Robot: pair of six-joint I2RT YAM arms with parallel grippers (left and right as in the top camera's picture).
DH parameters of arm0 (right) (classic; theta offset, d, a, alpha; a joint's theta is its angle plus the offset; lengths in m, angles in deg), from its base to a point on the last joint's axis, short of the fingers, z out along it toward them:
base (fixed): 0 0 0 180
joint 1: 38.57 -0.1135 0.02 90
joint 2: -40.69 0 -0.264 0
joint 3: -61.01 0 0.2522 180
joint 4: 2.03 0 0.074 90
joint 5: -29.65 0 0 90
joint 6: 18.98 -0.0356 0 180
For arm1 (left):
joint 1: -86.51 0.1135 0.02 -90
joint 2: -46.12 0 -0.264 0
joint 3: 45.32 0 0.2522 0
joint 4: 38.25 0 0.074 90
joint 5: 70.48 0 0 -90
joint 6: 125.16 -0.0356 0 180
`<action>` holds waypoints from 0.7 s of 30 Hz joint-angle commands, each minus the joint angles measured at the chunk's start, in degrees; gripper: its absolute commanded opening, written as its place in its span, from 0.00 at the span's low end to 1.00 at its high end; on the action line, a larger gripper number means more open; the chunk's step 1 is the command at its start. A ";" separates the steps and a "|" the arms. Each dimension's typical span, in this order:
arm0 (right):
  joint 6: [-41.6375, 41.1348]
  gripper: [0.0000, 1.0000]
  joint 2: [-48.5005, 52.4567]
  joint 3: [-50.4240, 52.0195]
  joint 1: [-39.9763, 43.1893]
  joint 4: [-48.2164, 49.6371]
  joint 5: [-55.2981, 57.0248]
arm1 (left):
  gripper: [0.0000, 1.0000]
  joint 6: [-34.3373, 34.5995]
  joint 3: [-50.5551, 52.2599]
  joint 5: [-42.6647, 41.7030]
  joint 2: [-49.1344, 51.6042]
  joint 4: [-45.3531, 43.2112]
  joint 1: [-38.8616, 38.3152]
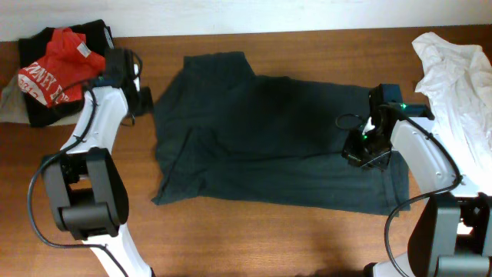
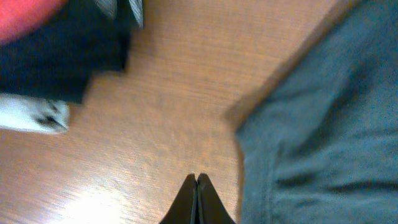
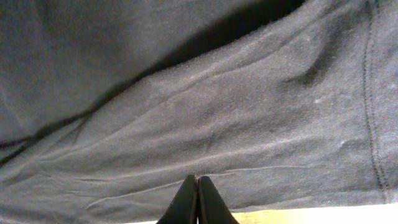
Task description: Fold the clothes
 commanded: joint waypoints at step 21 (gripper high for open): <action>10.36 0.96 0.98 -20.98 -0.35 -13.22 1.01 | 0.99 -8.22 -61.61 -22.73 35.32 15.10 -7.06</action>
